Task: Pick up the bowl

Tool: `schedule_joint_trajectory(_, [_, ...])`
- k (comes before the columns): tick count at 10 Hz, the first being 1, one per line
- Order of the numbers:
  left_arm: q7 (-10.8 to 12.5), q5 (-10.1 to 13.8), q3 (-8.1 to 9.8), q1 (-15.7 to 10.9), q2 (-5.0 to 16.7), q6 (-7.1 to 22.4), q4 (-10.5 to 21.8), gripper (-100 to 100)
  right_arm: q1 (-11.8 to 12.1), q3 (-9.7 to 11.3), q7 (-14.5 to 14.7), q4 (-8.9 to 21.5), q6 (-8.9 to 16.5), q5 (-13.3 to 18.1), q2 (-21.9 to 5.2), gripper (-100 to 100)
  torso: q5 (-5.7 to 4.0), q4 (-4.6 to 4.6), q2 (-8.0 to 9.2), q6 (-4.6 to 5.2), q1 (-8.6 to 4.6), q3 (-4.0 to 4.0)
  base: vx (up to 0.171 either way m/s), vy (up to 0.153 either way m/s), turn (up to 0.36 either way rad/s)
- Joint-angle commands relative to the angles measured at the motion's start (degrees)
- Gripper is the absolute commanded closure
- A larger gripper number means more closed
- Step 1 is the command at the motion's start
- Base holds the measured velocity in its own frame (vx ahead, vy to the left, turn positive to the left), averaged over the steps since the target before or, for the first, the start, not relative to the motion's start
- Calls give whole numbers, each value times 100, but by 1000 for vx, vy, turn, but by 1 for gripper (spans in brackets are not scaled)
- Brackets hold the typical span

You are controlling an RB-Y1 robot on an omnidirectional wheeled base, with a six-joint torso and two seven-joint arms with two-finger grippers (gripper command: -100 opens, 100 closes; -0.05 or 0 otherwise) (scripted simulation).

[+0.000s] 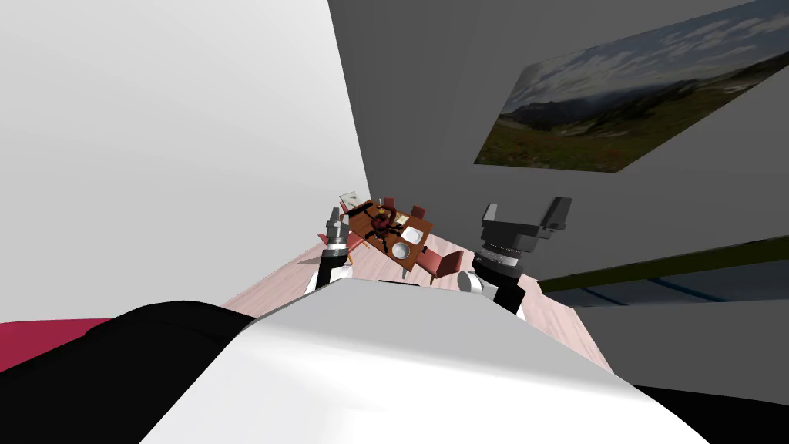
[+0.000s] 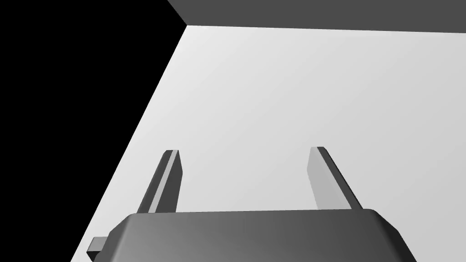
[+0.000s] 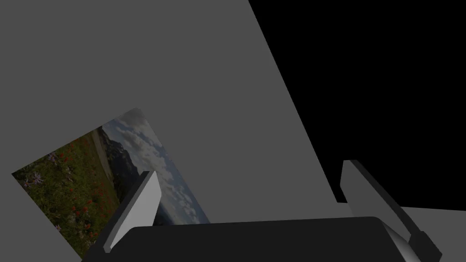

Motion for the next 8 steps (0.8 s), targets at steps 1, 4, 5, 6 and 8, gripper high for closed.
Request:
schedule_joint_trajectory(1, [-46,12,-117,-140,237,150,241,-100,0,0,0,0,0,0,0,0,0,0,0,0,0,0,-31,-37,-54])
schedule_joint_trajectory(4, [-120,29,-289,-368,491,405,657,-100,-1,1,0,0,0,0,1,0,-4,4,19,1,-19,11,-57,-56,-33])
schedule_joint_trajectory(5, [-149,33,-352,-468,573,511,828,-100,-1,1,0,0,0,0,1,0,-5,4,20,1,-22,12,-53,-58,-37])
schedule_joint_trajectory(6, [-180,38,-416,-580,649,625,1008,-100,-1,1,0,0,0,0,1,0,-5,4,19,1,-22,11,-49,-58,-35])
schedule_joint_trajectory(8, [-246,43,-540,-834,785,875,1383,-100,-1,1,0,0,0,0,1,0,-4,4,19,1,-20,11,-52,-51,-54])
